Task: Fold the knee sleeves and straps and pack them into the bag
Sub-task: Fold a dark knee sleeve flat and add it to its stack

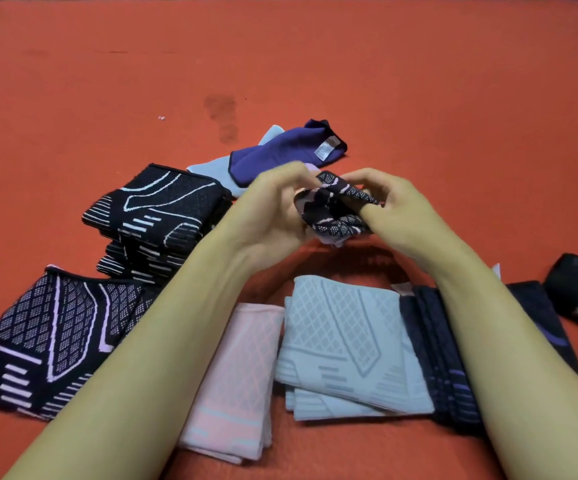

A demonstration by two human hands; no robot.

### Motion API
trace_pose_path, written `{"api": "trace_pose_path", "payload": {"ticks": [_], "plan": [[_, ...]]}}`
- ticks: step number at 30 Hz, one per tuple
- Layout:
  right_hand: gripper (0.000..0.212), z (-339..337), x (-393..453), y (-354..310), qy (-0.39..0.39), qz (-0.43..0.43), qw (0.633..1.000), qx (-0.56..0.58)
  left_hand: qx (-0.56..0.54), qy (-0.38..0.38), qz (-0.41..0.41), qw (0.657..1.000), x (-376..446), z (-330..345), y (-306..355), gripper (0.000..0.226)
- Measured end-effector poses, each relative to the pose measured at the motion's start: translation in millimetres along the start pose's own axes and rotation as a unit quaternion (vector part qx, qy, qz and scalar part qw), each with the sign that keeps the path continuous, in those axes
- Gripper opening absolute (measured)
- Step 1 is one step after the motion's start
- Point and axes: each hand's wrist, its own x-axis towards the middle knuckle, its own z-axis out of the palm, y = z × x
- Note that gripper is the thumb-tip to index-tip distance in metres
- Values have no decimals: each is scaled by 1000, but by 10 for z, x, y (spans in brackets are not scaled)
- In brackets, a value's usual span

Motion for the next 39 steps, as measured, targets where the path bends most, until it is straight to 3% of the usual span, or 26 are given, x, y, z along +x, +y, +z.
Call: {"api": "trace_pose_path", "payload": {"ticks": [2, 5, 8, 10, 12, 13, 15, 16, 18, 20, 23, 26, 27, 29, 31, 32, 34, 36, 39], "plan": [[31, -10, -5, 17, 3, 11, 997, 78, 111, 3, 34, 993, 21, -37, -39, 40], [33, -19, -55, -64, -48, 53, 955, 289, 320, 105, 99, 936, 42, -51, -90, 47], [27, -66, -87, -115, -88, 71, 883, 455, 382, 175, 118, 900, 81, -75, -120, 38], [25, -107, -107, -146, -130, 74, 852, 502, 408, 199, 105, 885, 94, -71, -136, 28], [31, -88, -116, -151, -176, 56, 867, 462, 405, 208, 103, 884, 110, -100, -142, 20], [32, -58, -117, -135, -182, 49, 897, 401, 400, 210, 99, 887, 109, -107, -140, 20], [30, 16, -96, -84, -121, 43, 979, 158, 393, 222, 98, 887, 94, -110, -142, 20], [26, 49, -76, -73, -71, 46, 996, 33, 403, 226, 99, 881, 91, -106, -145, 17], [18, 80, -29, -39, 9, 60, 994, -85, 410, 214, 92, 882, 79, -54, -162, 15], [17, 77, -3, -10, 54, 73, 991, -95, 351, 172, 70, 918, 83, 0, -172, 11], [30, 52, 14, 21, 64, 44, 986, -150, 176, 59, 9, 983, 23, 24, -78, 27], [38, 23, 17, 25, 56, 20, 986, -154, 61, -38, -6, 997, -70, -3, -5, 23], [39, 27, 21, 30, 60, 16, 991, -122, 84, -37, 14, 996, -70, -20, -14, 21], [46, 40, 14, -8, 72, 32, 997, 23, 229, 19, 63, 971, -12, -61, -58, 31], [49, 73, 1, -55, 49, 73, 975, 203, 391, 110, 94, 909, 35, -71, -94, 37], [46, 82, 4, -69, 32, 96, 958, 269, 421, 138, 102, 891, 54, -72, -101, 35], [38, 76, 10, -89, 2, 122, 935, 334, 403, 145, 104, 898, 49, -78, -84, 33], [35, 57, -9, -93, -34, 121, 911, 394, 323, 112, 89, 935, 27, -114, -59, 34], [31, -10, -38, -72, -125, 74, 870, 471, 259, 92, 67, 959, 12, -145, -27, 31]]}}
